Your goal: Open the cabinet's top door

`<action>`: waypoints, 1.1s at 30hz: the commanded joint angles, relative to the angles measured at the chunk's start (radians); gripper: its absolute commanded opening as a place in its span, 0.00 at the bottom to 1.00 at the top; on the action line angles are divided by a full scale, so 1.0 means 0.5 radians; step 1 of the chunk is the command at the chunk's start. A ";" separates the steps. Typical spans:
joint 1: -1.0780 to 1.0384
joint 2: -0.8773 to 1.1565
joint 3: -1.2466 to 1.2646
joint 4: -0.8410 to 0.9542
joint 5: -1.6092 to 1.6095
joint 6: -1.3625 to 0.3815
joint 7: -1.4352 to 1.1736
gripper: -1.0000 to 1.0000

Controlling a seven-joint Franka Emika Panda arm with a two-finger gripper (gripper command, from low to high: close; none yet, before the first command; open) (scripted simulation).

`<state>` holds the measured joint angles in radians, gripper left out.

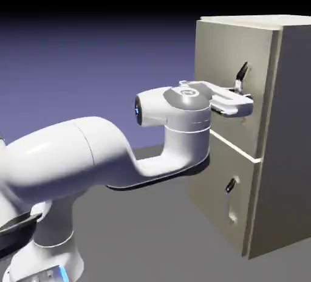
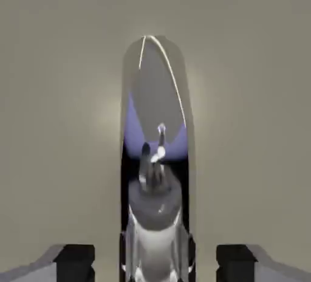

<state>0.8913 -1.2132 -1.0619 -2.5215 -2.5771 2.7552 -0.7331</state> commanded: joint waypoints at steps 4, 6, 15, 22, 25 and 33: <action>-0.281 -0.041 0.256 -0.290 0.159 -0.269 0.045 0.00; -0.409 -0.072 0.401 -0.425 0.268 -0.404 0.058 0.00; -0.728 -0.238 1.053 -0.834 0.863 -0.937 0.062 0.00; -0.750 -0.301 1.560 -0.973 1.369 -1.323 0.077 0.00; -0.726 -0.286 1.778 -0.991 1.587 -1.489 0.099 0.00; -0.657 -0.084 2.357 -0.918 2.170 -1.947 0.213 0.00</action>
<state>0.5630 -1.2553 0.1168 -2.9804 -1.4916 1.7804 -0.6265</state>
